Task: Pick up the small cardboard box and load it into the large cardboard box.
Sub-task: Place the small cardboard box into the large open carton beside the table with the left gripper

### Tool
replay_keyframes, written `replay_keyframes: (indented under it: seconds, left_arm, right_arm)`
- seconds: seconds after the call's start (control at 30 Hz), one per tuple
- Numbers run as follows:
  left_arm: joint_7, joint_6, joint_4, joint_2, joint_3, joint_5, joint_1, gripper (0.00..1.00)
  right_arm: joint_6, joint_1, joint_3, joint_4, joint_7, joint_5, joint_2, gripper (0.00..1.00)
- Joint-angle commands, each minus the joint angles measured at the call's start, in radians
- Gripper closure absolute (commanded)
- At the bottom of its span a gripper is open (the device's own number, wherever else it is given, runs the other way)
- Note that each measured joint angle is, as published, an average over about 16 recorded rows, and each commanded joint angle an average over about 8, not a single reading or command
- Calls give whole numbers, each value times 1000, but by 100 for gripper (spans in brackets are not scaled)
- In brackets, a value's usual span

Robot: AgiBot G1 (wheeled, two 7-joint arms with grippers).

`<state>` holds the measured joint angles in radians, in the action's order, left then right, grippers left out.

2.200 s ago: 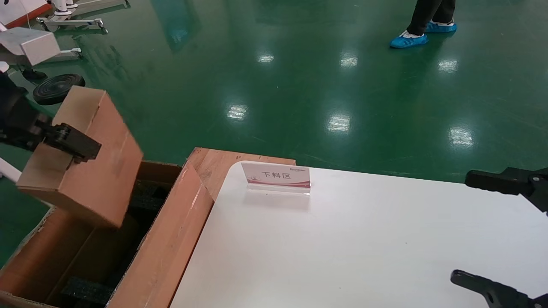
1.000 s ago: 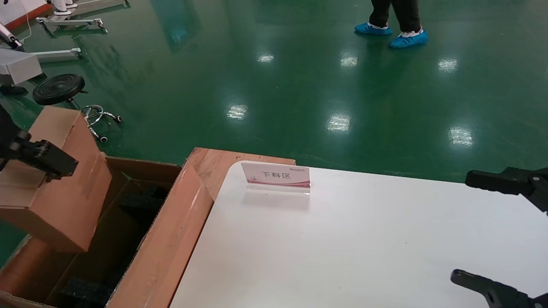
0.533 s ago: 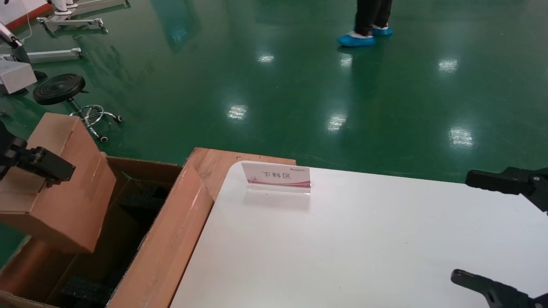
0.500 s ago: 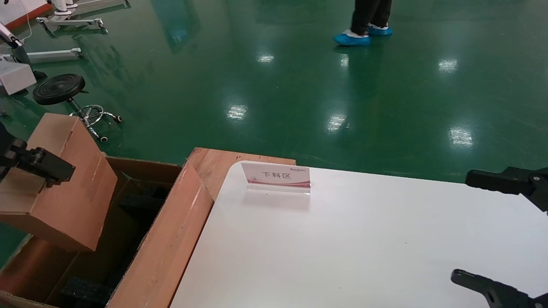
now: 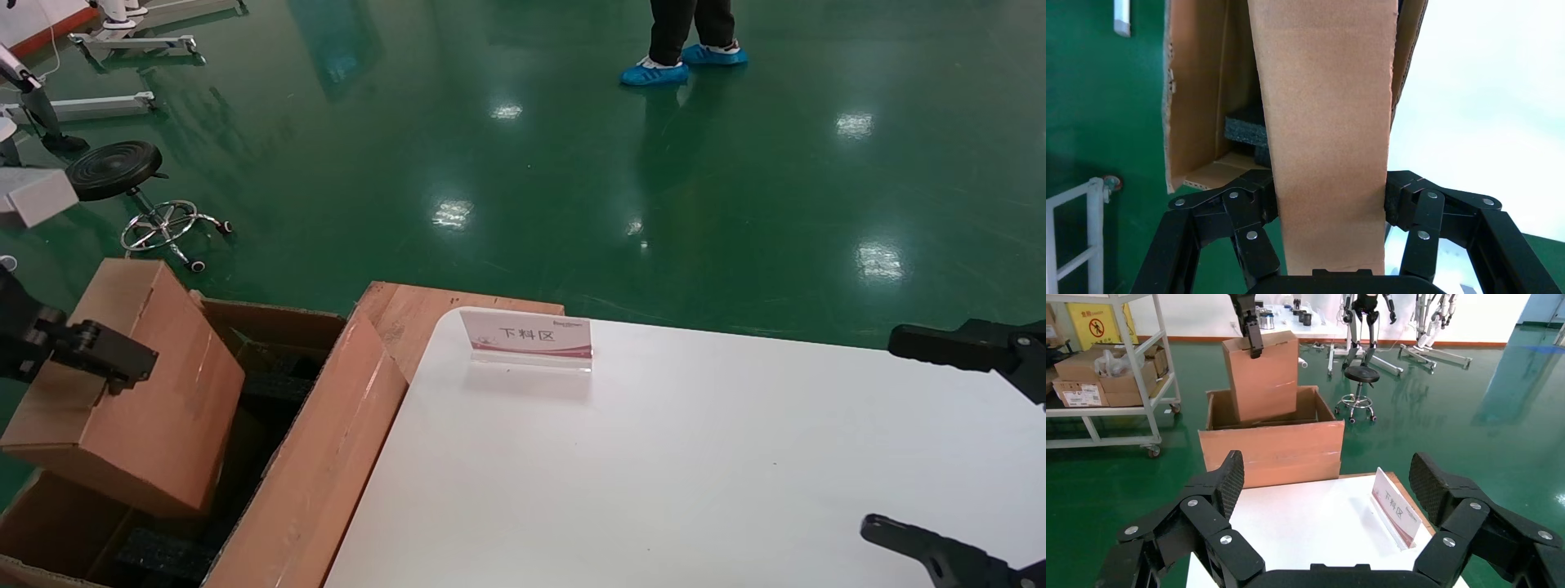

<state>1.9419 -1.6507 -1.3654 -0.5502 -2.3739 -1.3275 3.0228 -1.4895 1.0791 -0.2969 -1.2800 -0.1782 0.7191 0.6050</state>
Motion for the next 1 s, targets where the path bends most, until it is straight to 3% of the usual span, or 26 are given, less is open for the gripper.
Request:
replay_keyframes:
  seconds: [0.03,1.0]
  left_arm:
    - [1,0,-3,11,-4,2,-1,100]
    - [-292,-9,55,257,11,-144,-17,100]
  right_arm:
    - [0,0,0,0,0,0,0,0]
    - [1,0,-2,0,1,-1,-1,0]
